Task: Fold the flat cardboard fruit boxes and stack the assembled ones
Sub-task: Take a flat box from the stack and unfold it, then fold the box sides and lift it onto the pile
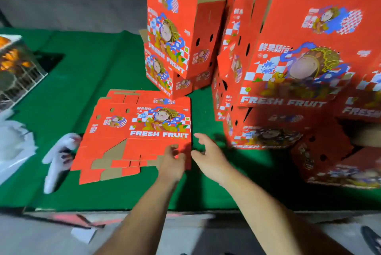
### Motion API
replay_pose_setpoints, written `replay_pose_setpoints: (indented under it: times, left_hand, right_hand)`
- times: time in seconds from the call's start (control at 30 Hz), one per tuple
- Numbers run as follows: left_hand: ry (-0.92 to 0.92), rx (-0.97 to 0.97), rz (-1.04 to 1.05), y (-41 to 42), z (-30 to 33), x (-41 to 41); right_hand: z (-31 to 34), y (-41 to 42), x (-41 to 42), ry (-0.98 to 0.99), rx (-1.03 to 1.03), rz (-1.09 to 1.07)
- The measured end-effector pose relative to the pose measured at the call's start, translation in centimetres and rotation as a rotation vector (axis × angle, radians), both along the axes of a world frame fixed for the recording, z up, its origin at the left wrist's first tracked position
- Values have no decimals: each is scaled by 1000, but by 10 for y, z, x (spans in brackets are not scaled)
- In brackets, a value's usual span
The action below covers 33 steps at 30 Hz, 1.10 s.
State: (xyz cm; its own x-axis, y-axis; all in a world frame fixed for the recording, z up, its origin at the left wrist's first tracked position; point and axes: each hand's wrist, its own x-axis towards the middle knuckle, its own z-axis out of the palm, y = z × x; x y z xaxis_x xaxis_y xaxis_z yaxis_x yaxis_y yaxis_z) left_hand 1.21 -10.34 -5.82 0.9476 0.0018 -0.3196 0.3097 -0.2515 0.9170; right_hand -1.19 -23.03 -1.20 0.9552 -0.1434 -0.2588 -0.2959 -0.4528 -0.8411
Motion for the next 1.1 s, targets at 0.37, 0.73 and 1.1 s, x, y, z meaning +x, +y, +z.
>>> replay_pose_setpoints:
  times: [0.37, 0.73, 1.1]
  left_hand:
    - [352, 423, 4, 95, -75, -7]
    - [328, -180, 203, 103, -73, -7]
    - [198, 240, 473, 111, -71, -23]
  right_hand:
    - [-118, 30, 53, 533, 334, -371]
    - [-138, 67, 78, 647, 439, -487]
    - [-100, 23, 10, 313, 807, -715]
